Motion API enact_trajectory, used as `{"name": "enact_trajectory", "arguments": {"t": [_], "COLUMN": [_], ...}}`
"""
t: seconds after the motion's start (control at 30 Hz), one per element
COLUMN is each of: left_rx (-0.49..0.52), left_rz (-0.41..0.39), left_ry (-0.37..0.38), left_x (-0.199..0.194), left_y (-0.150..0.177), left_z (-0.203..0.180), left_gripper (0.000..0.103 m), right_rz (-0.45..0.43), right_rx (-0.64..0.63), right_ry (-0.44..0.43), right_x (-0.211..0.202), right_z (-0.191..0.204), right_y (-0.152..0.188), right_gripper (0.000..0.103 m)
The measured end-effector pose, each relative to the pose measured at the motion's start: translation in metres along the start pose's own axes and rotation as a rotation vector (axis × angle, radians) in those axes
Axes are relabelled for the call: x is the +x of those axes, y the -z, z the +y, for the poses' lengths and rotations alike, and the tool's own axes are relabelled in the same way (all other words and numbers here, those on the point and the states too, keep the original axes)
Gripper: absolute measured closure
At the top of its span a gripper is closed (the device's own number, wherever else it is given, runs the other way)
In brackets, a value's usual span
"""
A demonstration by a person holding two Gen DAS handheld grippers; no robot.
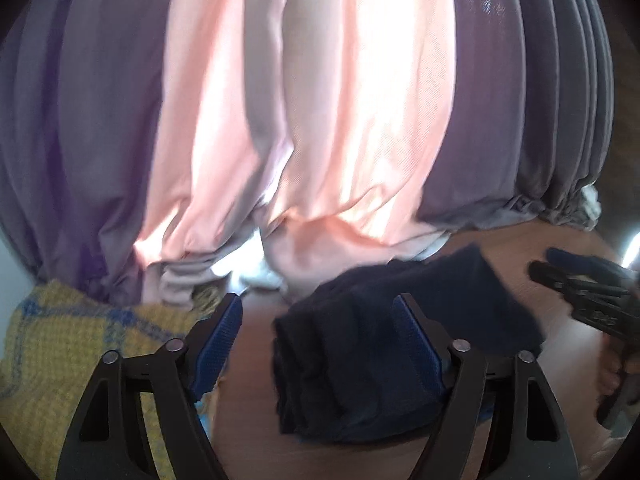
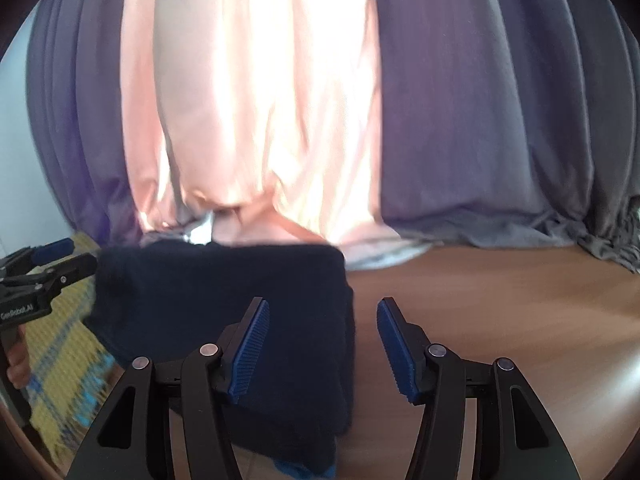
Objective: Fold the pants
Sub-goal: 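Lift the bundle with both tools and carry it onto the stack of folded clothes, then open both tools and release the sweatpants on top of the stack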
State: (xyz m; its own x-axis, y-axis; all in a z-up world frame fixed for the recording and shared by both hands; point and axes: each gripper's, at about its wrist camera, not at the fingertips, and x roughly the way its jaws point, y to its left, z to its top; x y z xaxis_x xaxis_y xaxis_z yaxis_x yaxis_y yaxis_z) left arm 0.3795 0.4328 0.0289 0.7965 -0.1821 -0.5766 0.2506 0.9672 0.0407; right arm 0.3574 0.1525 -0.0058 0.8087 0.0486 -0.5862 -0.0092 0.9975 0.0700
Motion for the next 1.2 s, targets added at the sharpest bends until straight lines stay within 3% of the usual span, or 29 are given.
{"name": "enact_trajectory", "arguments": {"t": [0.07, 0.13, 0.23, 0.47, 0.8, 0.97, 1.07, 1.2], "left_rx": [-0.004, -0.018, -0.054, -0.101, -0.137, -0.146, -0.128, -0.075], "left_rz": [0.014, 0.05, 0.11, 0.169, 0.185, 0.134, 0.136, 0.105], "left_ry": [0.046, 0.104, 0.158, 0.112, 0.09, 0.055, -0.003, -0.063], "left_x": [0.01, 0.024, 0.048, 0.08, 0.092, 0.066, 0.042, 0.007], "left_y": [-0.007, -0.009, -0.008, 0.002, 0.006, -0.004, -0.007, -0.009], "left_z": [0.0, 0.002, 0.006, 0.019, 0.024, 0.016, 0.002, -0.026], "left_gripper": [0.05, 0.072, 0.075, 0.076, 0.075, 0.059, 0.048, 0.035], "right_rz": [0.003, 0.028, 0.088, 0.221, 0.266, 0.184, 0.12, 0.061], "right_rx": [-0.008, -0.021, -0.039, -0.029, -0.022, -0.038, -0.064, -0.07], "right_ry": [-0.03, -0.064, -0.102, -0.121, -0.108, -0.09, -0.08, -0.068], "right_x": [0.009, 0.024, 0.053, 0.114, 0.139, 0.112, 0.082, 0.035], "right_z": [0.001, 0.001, 0.002, 0.002, -0.001, 0.0, 0.002, 0.007], "right_y": [-0.014, -0.025, -0.036, -0.032, -0.027, -0.032, -0.037, -0.038], "right_gripper": [0.047, 0.049, 0.058, 0.064, 0.064, 0.064, 0.063, 0.051]}}
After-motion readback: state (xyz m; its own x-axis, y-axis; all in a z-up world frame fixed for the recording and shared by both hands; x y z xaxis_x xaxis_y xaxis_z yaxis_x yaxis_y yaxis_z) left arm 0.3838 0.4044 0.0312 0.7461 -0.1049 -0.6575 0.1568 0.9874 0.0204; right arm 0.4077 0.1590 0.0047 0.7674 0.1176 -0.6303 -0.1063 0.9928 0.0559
